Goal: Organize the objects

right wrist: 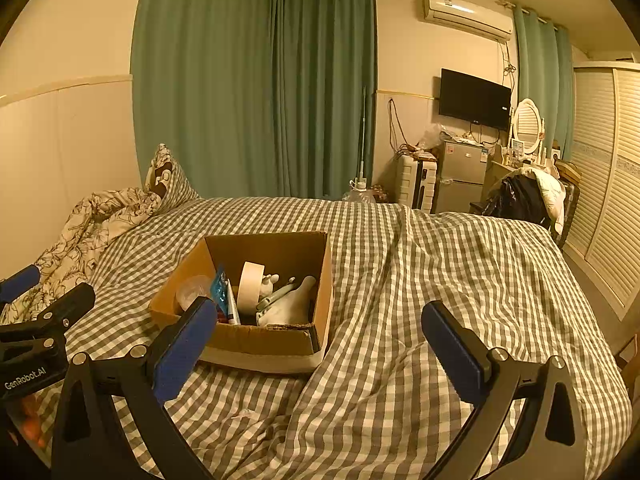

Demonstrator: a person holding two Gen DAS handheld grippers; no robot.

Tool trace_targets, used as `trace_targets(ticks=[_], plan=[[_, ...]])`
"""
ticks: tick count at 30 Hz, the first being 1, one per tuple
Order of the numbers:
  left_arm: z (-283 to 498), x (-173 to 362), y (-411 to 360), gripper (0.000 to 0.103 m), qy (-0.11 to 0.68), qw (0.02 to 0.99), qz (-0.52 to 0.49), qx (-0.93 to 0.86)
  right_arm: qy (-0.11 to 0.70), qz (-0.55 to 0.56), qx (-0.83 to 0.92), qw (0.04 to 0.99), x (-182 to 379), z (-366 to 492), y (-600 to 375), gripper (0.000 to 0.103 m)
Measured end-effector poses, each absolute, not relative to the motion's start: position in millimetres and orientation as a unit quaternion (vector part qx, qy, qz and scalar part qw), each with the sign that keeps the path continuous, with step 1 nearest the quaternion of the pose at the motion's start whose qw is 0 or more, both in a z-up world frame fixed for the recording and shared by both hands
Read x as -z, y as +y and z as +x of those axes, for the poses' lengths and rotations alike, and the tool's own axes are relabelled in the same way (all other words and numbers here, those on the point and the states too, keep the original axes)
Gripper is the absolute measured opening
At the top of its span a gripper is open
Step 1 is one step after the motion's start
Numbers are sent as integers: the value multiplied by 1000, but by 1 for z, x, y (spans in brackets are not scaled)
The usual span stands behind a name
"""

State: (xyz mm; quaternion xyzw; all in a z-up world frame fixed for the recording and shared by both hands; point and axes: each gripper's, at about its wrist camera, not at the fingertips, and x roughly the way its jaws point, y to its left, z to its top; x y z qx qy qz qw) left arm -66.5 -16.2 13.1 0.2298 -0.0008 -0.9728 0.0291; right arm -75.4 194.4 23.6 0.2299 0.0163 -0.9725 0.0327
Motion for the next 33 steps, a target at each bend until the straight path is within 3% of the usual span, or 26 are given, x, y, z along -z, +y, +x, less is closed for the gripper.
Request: trace_targets(ticks=[33], plan=[[-67, -8, -18, 103, 1, 28, 236, 971, 19, 239, 970, 38, -20, -77, 193, 103]])
